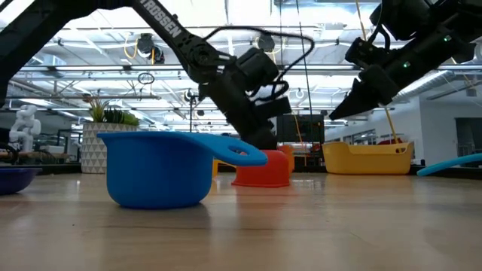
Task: Nest measuring cups in basket
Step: Put the orange measuring cup into the yellow bin
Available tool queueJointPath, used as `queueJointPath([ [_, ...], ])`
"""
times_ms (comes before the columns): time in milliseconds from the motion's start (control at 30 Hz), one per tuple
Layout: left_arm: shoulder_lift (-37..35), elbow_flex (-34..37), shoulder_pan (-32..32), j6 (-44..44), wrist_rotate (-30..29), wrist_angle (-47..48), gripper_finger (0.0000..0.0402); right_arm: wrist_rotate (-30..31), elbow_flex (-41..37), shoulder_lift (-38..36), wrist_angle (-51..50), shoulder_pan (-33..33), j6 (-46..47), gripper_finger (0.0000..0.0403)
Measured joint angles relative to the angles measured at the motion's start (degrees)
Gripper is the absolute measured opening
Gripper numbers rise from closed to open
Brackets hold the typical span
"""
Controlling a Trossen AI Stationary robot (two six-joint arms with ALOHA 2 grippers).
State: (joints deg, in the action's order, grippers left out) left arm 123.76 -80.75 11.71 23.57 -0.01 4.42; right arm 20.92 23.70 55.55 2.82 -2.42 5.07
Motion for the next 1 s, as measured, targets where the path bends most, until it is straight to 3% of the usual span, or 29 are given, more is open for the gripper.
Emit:
queueJointPath([
  [300, -0.87, 0.01, -0.95, 2.66, -0.29, -1.93, 0.0017, 0.01, 0.00, -0.02, 0.61, -0.02, -0.03, 0.0139],
  [500, -3.87, 0.02, -2.12, 4.31, -0.39, -1.55, 0.0027, 0.37, 0.00, 0.00, -0.14, -0.02, 0.46, 0.0139],
  [600, -5.66, 0.01, -2.46, 5.60, 0.91, -1.53, 0.0015, 4.97, 0.00, -0.02, -0.55, 0.00, 1.10, 0.0140],
  [733, -7.18, -0.03, -2.12, 5.30, 6.12, -0.64, 0.0014, 13.15, -0.02, -0.02, -0.30, 0.66, -3.64, 0.0140],
  [1000, -8.43, -0.03, -1.56, 7.01, 18.04, 2.45, 0.0009, 13.57, -0.02, -0.02, 7.05, 4.02, -16.62, 0.0140],
])
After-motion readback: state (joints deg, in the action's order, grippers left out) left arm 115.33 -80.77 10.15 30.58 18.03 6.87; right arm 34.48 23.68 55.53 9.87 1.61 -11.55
